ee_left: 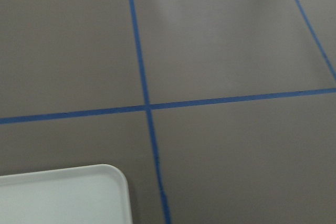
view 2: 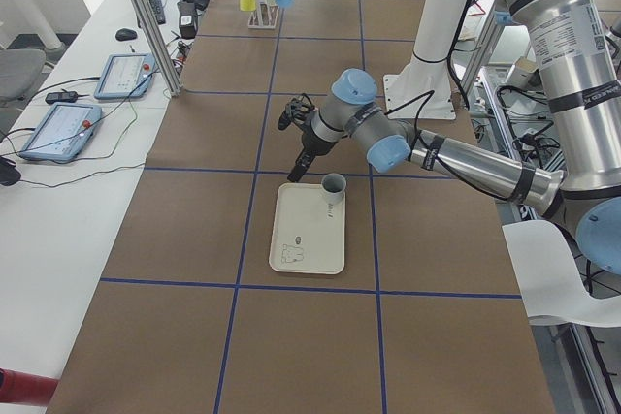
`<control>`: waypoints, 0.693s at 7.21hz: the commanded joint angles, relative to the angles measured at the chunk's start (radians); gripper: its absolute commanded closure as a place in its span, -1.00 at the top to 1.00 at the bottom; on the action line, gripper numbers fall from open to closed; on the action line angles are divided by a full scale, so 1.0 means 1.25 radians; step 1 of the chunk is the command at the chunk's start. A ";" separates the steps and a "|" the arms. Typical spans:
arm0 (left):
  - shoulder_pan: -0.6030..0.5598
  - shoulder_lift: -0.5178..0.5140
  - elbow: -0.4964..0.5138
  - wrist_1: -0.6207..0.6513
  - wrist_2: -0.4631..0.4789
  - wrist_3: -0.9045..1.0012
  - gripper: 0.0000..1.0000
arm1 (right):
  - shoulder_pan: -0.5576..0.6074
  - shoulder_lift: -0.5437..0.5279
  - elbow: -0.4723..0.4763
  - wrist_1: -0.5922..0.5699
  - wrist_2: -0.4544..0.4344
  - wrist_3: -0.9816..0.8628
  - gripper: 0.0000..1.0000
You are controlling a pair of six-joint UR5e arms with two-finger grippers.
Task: Transfer IKEA cup to right arm and place on rack
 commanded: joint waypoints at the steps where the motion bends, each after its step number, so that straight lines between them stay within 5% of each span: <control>1: -0.009 0.001 0.003 0.000 -0.007 0.007 1.00 | 0.025 -0.004 0.016 -0.134 -0.231 -0.246 -0.57; 2: -0.010 0.001 0.000 0.000 -0.007 0.005 1.00 | 0.023 -0.021 0.014 -0.150 -0.333 -0.303 -0.61; 5: -0.009 -0.002 0.003 -0.001 -0.007 0.004 1.00 | -0.046 -0.072 -0.034 -0.141 -0.497 -0.321 -0.62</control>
